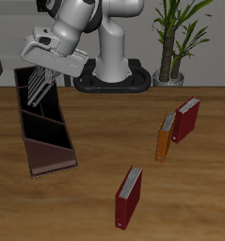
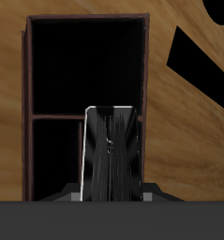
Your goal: Place the striped book into the right desk caddy's back compartment
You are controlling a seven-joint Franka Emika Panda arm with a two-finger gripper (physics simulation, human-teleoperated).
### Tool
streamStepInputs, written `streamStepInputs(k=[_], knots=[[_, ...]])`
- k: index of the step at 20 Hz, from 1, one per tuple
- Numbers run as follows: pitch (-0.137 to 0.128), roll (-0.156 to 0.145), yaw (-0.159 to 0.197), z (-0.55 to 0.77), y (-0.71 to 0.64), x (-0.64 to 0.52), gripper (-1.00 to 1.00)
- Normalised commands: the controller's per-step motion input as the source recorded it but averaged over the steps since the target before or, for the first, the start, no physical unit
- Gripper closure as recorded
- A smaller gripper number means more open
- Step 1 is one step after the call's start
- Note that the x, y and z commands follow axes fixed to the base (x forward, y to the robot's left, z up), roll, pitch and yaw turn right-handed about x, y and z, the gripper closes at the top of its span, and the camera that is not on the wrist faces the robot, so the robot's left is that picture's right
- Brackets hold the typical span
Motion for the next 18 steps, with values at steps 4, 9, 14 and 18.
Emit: streamStepInputs(k=[4, 9, 14, 18], knots=[[-0.059, 0.0, -0.006, 0.18, 0.05, -0.04, 1.0], [-0.056, 0.009, 0.022, 0.11, 0.07, -0.02, 1.0], [0.009, 0.003, 0.0, -0.15, -0.02, 0.14, 1.0], [0.025, 0.028, -0.003, -0.23, 0.04, 0.13, 1.0]])
